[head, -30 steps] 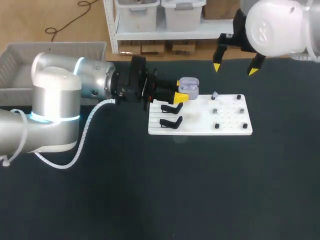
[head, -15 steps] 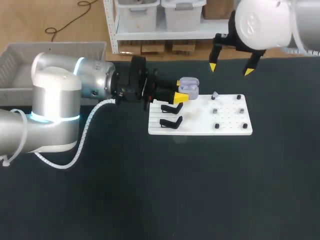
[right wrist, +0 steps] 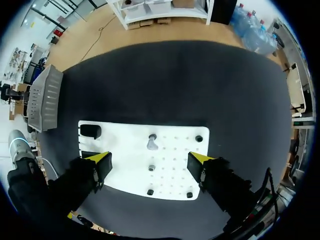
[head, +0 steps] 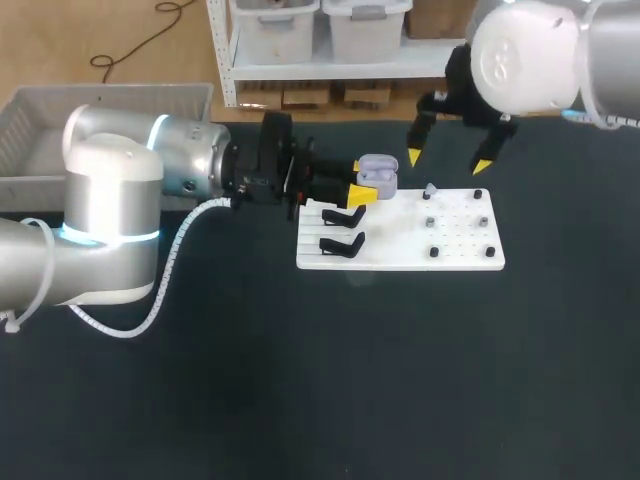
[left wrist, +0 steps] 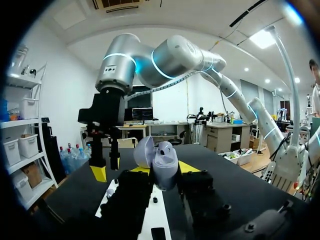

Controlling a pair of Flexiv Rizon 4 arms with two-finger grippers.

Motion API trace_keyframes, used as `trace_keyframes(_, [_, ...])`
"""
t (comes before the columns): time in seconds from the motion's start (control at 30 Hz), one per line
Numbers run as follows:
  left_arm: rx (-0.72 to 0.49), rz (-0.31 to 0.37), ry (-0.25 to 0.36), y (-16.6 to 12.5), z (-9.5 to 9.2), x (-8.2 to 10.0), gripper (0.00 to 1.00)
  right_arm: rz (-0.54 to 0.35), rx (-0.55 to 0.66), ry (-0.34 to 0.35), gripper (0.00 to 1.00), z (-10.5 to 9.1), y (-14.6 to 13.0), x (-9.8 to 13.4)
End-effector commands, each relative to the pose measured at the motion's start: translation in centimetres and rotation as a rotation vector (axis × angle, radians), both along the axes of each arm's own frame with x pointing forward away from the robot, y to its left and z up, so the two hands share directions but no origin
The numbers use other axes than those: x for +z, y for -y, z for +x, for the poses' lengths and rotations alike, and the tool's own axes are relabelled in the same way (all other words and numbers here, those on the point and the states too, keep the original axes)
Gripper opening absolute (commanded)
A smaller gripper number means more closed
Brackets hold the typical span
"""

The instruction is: Pick up each earbud case from the left stands, insert the matching earbuds, close the lid, and place the case in the box.

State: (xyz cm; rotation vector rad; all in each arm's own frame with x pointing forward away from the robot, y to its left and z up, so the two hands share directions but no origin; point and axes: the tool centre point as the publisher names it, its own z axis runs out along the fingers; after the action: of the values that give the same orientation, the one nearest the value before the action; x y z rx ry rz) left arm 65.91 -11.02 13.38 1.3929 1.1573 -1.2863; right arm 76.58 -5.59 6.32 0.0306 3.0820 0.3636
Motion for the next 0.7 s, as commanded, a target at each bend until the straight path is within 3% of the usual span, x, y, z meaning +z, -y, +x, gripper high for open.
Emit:
trace_keyframes(0.03, [0.003,0.001,0.001,-0.01,-0.10,0.01,0.00,-0.013,-0.015,0.018,1.00,-0.13,-0.24,-1.13])
trace_keyframes(0.1, [0.003,0.001,0.001,-0.01,-0.10,0.01,0.00,-0.025,-0.032,0.038,0.97,-0.23,-0.19,-1.37])
trace_keyframes(0.17, [0.003,0.001,0.001,-0.01,-0.10,0.01,0.00,-0.027,-0.052,0.052,0.73,-0.30,-0.08,-1.54])
trace_keyframes(0.3, [0.003,0.001,0.001,-0.01,-0.10,0.01,0.00,-0.027,-0.081,0.084,0.63,-0.39,0.24,-1.40])
trace_keyframes(0.7, [0.003,0.001,0.001,-0.01,-0.10,0.01,0.00,-0.004,-0.116,0.131,0.67,-0.91,-0.21,-1.48])
